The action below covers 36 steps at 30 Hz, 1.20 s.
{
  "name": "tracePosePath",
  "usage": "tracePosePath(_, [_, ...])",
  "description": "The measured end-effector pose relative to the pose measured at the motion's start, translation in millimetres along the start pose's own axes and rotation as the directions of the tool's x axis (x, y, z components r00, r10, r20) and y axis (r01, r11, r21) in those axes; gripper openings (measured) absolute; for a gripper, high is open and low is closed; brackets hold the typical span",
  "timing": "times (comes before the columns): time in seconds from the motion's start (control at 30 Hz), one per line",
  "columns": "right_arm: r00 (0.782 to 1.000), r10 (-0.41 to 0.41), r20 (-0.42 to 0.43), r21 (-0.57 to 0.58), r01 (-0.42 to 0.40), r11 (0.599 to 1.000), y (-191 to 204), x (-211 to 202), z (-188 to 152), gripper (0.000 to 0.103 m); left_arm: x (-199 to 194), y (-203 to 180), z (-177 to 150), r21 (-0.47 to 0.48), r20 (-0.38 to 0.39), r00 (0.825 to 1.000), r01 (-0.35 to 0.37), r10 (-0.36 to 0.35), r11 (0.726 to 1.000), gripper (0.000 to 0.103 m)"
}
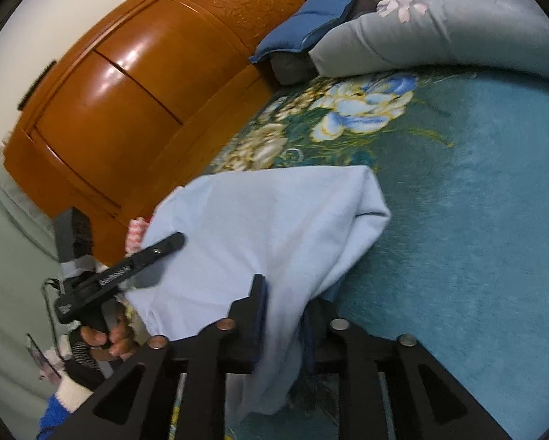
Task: Fold clothes
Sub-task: 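Carry the folded shirt with both grippers onto the stack by the headboard, then open both grippers and release the shirt onto the clothes stack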
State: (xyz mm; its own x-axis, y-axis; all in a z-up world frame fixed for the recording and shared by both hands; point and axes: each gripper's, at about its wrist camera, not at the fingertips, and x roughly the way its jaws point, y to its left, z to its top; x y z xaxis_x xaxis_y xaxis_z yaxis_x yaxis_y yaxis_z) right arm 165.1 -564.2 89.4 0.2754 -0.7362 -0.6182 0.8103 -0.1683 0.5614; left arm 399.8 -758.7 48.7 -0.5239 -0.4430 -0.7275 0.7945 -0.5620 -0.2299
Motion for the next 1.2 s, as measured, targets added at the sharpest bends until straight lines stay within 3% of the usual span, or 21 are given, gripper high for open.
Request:
tracePosePath(0.1, [1.0,-0.026,-0.011,-0.031,0.026,0.999,5.1,-8.8,-6.2,0.028,-10.5,1.9,-6.3,-0.013,0.015,0.998,-0.059,0.059,0.998,0.038])
tracePosePath(0.23, [0.998,-0.048,0.04,-0.078,0.051,0.996,17.1,-32.9,-8.3,0.029,-47.2,-4.4,-7.1,-0.034,0.105,0.983,-0.145,0.147,0.989,0.038])
tracePosePath(0.33, [0.998,-0.007,0.066,-0.129,0.015,0.992,37.8,-44.2,-6.2,0.029,-71.9,-23.4,-11.1,-0.019,0.155,0.981,-0.116,0.118,0.993,0.038])
tracePosePath(0.43, [0.999,0.016,0.045,-0.164,-0.008,0.986,53.8,-36.2,-10.7,0.029,-63.5,-44.6,-22.2,0.035,0.085,0.994,-0.076,0.073,0.997,0.038])
tracePosePath(0.53, [1.0,0.031,-0.006,-0.177,-0.031,0.984,64.7,-19.7,-18.2,0.029,-46.5,-49.1,-36.5,0.049,0.018,0.995,-0.099,0.098,0.994,0.038])
tracePosePath(0.67, [0.998,0.003,-0.06,-0.191,-0.014,0.982,66.7,-5.8,-33.8,0.029,-36.1,-40.3,-51.4,-0.003,-0.029,0.994,-0.101,0.101,0.995,0.038])
tracePosePath(0.8, [1.0,0.002,-0.03,-0.175,-0.007,0.984,66.2,-23.4,-42.0,0.029,-56.0,-46.1,-64.0,-0.029,0.011,0.993,-0.117,0.117,0.993,0.039])
tracePosePath(1.03, [0.999,-0.044,-0.006,-0.185,0.042,0.982,67.3,-62.1,-73.3,0.029,-83.8,-88.2,-97.0,0.006,0.047,0.981,-0.187,0.187,0.982,0.044])
tracePosePath(1.07, [0.999,-0.052,-0.01,-0.181,0.049,0.982,66.3,-64.1,-78.5,0.029,-85.0,-93.8,-102.2,0.005,0.045,0.98,-0.195,0.195,0.981,0.046])
tracePosePath(1.1, [0.998,-0.061,-0.013,-0.175,0.058,0.983,64.4,-66.4,-84.2,0.029,-86.5,-98.8,-108.0,0.004,0.045,0.979,-0.2,0.199,0.98,0.061])
tracePosePath(1.13, [0.997,-0.072,-0.02,-0.166,0.068,0.984,61.9,-68.9,-91.1,0.031,-88.2,-103.2,-114.2,0.003,0.045,0.979,-0.201,0.201,0.98,0.068])
tracePosePath(1.2, [0.996,-0.082,-0.028,-0.154,0.077,0.985,56.7,-73.5,-101.3,0.035,-92.3,-110.4,-125.2,-0.003,0.06,0.979,-0.197,0.197,0.98,0.074])
